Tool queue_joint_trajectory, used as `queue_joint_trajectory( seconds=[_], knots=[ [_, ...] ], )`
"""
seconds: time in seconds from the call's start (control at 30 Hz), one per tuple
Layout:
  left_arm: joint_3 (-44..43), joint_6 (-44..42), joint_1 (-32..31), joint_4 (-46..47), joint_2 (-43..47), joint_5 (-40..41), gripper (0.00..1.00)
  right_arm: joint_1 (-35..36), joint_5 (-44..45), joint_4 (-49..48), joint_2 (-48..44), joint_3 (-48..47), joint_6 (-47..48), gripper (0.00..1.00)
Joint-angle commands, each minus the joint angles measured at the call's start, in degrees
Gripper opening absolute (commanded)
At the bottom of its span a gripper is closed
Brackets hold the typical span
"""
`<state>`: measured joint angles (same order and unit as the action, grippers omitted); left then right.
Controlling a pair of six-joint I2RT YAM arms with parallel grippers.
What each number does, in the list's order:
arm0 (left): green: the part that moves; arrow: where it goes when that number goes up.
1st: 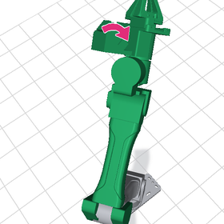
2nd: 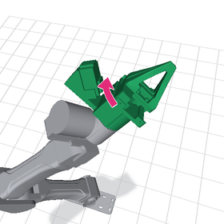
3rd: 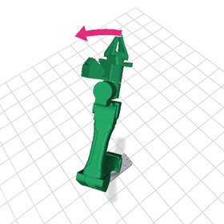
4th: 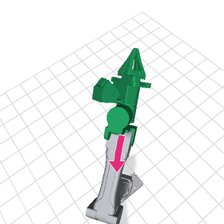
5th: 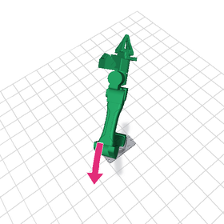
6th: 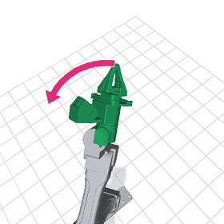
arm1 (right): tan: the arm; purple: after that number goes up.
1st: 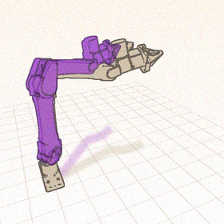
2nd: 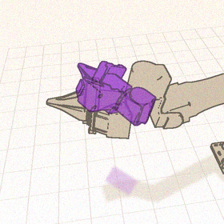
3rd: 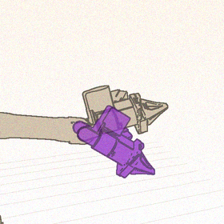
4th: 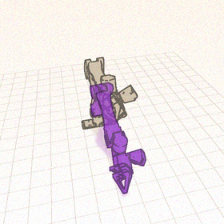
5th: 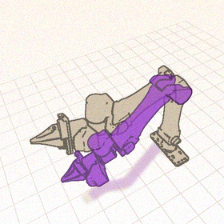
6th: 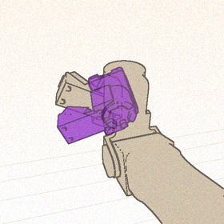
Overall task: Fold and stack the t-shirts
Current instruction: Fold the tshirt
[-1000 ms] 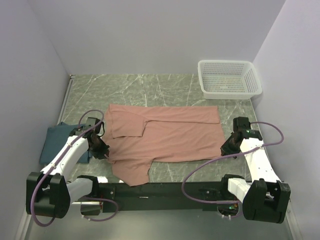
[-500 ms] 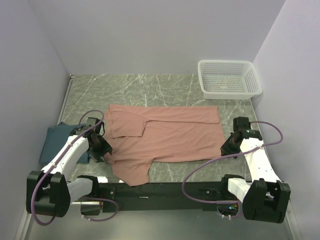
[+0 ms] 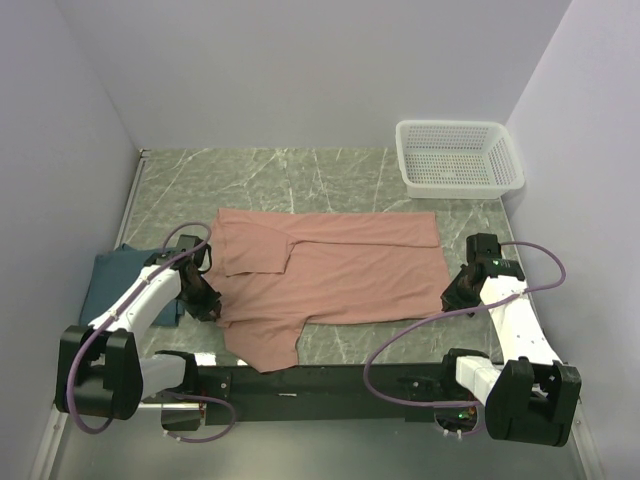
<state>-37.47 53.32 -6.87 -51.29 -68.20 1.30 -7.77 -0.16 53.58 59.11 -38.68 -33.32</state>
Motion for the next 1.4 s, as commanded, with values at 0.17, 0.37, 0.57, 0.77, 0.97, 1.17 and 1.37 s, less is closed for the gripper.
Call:
queue_joint_trajectory(
  seconds=[0.17, 0.37, 0.57, 0.77, 0.97, 1.17, 1.37],
  knots=[
    [-1.72, -0.67, 0.19, -1.36, 0.71, 1.77, 0.01, -0.49, 2.8, 1.35, -2.07, -3.07, 1.5, 0.04],
    [-5.58, -1.81, 0.37, -2.68, 0.8, 3.97, 0.01, -0.49, 4.81, 1.61, -1.11, -5.96, 2.47, 0.03],
    [-10.76, -4.89, 1.16, -1.98, -3.68, 5.47, 0.01, -0.4, 5.53, 1.26, 2.58, -10.45, 3.87, 0.02],
    [-16.31, -7.61, 2.04, -0.83, -9.48, 5.47, 0.01, -0.49, 4.3, 0.03, 8.29, -14.4, 5.02, 0.02],
    [-21.76, -10.16, 3.62, -0.13, -15.2, 5.29, 0.01, -0.4, 3.59, -1.73, 14.71, -18.98, 5.46, 0.02],
    [-26.59, -11.75, 4.5, 0.57, -20.29, 5.47, 0.01, -0.49, 2.1, -3.75, 21.48, -22.93, 5.64, 0.02],
    [-31.69, -12.01, 4.5, 0.84, -24.87, 6.08, 0.01, -0.4, 2.45, -5.33, 27.37, -26.18, 5.9, 0.02]
  ],
)
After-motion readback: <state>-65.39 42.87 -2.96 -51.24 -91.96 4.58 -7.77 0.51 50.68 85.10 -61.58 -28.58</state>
